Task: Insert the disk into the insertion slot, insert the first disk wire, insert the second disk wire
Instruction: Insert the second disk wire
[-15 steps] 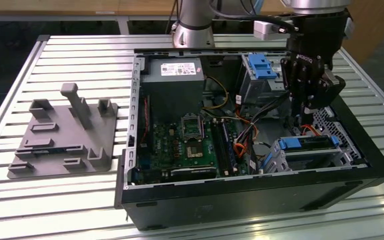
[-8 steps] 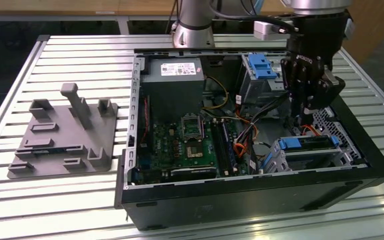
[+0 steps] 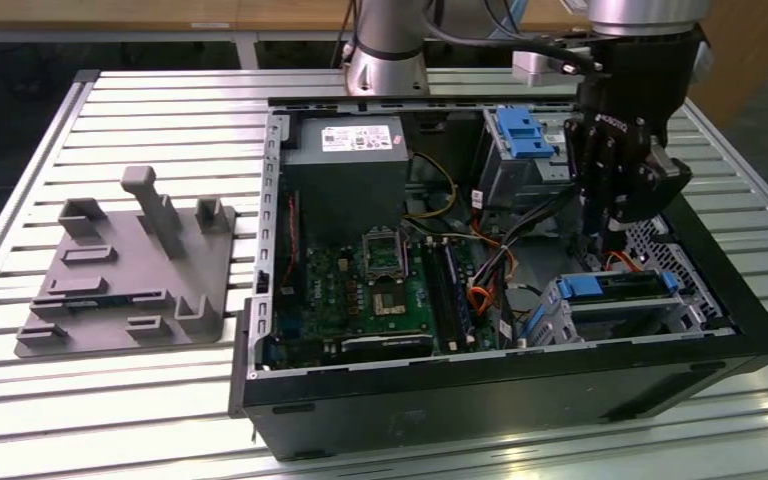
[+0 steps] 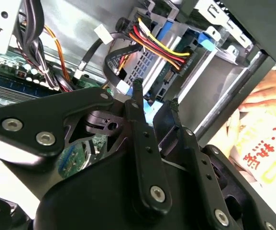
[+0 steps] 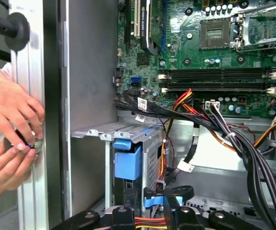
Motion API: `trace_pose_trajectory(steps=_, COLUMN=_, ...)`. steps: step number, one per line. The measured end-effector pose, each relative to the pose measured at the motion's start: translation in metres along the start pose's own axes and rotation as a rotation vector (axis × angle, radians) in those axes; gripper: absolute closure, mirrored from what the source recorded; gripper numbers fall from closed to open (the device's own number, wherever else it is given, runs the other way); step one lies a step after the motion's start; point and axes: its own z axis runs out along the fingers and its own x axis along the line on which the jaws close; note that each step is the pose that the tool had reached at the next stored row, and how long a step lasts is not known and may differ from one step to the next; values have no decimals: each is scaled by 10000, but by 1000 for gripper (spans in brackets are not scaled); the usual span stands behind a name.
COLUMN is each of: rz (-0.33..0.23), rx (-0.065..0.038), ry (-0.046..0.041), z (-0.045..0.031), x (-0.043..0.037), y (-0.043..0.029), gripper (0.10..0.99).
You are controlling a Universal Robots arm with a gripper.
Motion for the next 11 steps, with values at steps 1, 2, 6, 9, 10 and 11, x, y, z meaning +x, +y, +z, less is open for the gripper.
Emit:
trace_pose_trajectory(steps=1, rz=9, rx=-1, ry=-44, z=4, x=0, y=0, gripper=722)
trace_pose_trajectory(steps=2, rz=21, rx=-5, ry=-66, z=7, x=1, y=0, gripper=722)
trace_pose_trajectory(steps=6, rz=141, rx=-51, ry=-59, z=7, x=1, y=0, gripper=722)
trace_pose_trajectory(steps=9, rz=372, rx=-134, ry=-35, z=7, x=1, y=0, gripper=722)
trace_pose_trajectory(steps=10, rz=441, rx=-159, ry=-29, z=7, x=1, y=0, gripper=722)
trace_pose_trajectory(steps=11, rz=494, rx=-178, ry=-23, z=7, x=1, y=0, gripper=722)
